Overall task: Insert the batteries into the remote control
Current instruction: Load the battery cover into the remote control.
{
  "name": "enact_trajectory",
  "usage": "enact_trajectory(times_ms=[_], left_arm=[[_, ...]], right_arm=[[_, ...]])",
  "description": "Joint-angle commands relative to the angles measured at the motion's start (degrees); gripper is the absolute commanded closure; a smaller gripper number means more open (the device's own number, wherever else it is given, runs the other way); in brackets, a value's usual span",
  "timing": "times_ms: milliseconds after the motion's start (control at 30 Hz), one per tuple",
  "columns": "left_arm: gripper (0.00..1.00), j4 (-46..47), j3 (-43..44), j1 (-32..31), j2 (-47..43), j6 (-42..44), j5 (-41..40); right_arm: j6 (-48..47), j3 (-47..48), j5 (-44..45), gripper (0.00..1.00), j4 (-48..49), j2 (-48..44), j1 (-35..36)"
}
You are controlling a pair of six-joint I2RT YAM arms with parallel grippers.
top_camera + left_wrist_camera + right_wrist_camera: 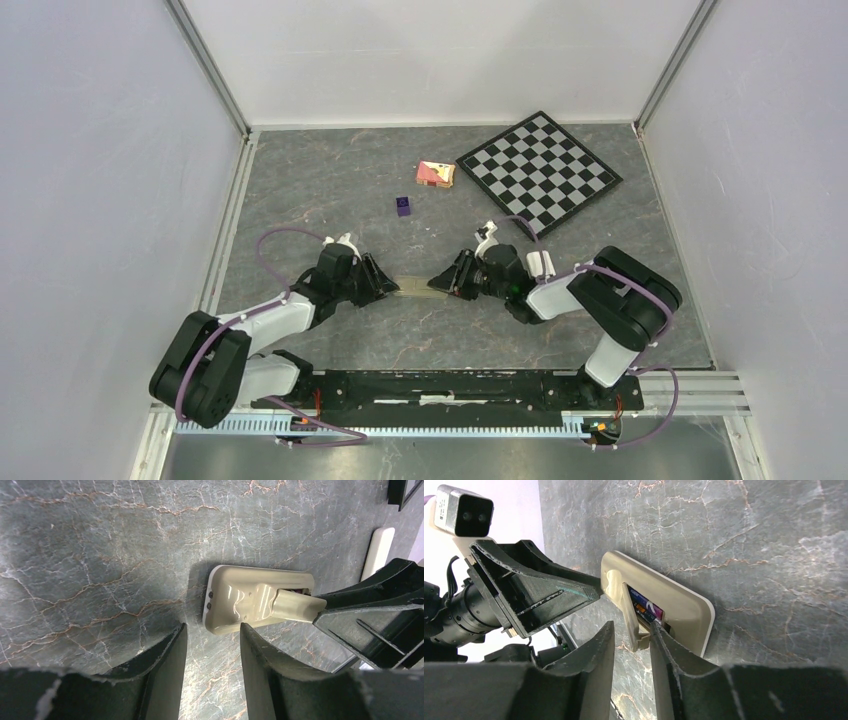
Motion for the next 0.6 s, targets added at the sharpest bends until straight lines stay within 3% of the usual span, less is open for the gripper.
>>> enact_trajectory(times_ms=[0, 567], left_arm=[[0.49, -0.96, 1.11, 0.23, -0.45, 0.30, -1.30], [0.47, -4.60, 2.67, 0.27, -1.38, 1.81, -4.83]], right_arm=[[-2.56, 2.31, 0.62, 0.61, -5.94, -1.55, 0.28], [-10.04, 8.12, 4.31, 0.44, -22.59, -5.88, 0.28]])
